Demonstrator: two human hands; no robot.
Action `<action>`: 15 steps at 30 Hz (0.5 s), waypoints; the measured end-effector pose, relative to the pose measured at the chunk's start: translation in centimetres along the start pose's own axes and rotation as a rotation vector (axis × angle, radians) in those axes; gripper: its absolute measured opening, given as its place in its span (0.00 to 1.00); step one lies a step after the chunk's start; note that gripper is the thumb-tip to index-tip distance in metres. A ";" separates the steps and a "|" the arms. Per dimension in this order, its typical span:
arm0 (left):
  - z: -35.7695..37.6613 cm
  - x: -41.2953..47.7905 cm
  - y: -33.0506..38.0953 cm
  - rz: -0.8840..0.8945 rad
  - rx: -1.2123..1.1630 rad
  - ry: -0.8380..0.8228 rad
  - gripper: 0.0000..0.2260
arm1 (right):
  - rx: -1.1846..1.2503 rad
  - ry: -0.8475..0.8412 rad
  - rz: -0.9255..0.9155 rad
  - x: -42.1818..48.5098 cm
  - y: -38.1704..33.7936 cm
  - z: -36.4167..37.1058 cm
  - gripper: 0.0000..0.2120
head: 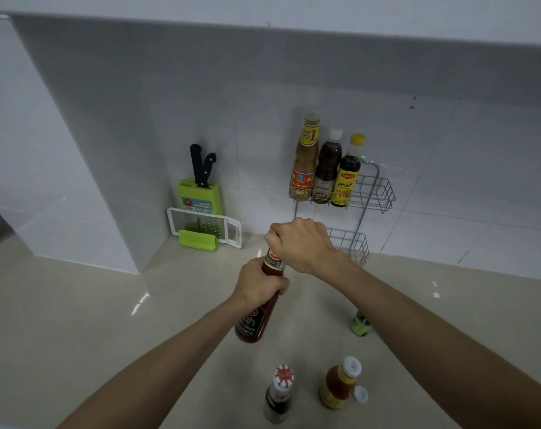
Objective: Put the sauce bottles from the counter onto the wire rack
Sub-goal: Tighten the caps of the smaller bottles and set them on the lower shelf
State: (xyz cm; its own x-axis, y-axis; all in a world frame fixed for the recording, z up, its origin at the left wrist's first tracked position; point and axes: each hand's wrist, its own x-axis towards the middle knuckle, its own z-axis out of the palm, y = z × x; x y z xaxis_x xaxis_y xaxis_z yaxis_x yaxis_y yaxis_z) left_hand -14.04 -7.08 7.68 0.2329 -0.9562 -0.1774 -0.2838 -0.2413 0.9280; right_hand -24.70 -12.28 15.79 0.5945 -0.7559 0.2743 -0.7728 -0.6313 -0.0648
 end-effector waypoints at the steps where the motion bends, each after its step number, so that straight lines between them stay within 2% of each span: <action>1: 0.3 0.0 -0.1 -0.001 0.040 0.060 0.07 | -0.037 -0.011 0.021 0.1 -0.1 0.2 0.11; 3: 1.0 -0.2 -0.2 0.005 0.133 0.149 0.07 | -0.111 -0.091 0.035 0.0 -0.1 0.8 0.04; 5: 1.4 -0.4 -0.4 0.010 0.229 0.210 0.06 | -0.049 -0.201 0.113 0.1 -0.1 1.6 0.12; 7: 1.3 -0.3 -0.3 0.016 0.252 0.219 0.08 | 0.149 -0.288 0.265 0.3 0.0 1.3 0.23; 8: 1.0 -0.1 -0.2 0.030 0.230 0.192 0.08 | 0.279 -0.268 0.330 0.4 0.2 1.2 0.27; 11: -0.6 0.4 0.6 0.089 0.062 -0.024 0.13 | 0.379 -0.159 0.329 1.2 0.3 -0.1 0.20; 13: -2.0 0.6 0.5 0.111 -0.088 -0.244 0.23 | 0.382 -0.120 0.286 2.1 0.9 -1.5 0.18; 15: -2.9 0.5 -0.3 0.093 -0.047 -0.357 0.31 | 0.405 -0.113 0.272 3.1 2.0 -2.8 0.18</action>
State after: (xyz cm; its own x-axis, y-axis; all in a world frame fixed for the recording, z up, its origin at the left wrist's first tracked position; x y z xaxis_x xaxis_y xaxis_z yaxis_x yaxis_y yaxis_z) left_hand -11.16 -6.95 8.23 -0.1332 -0.9734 -0.1867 -0.2433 -0.1505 0.9582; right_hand -25.05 -15.39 19.19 0.4212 -0.9024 0.0910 -0.7682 -0.4083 -0.4931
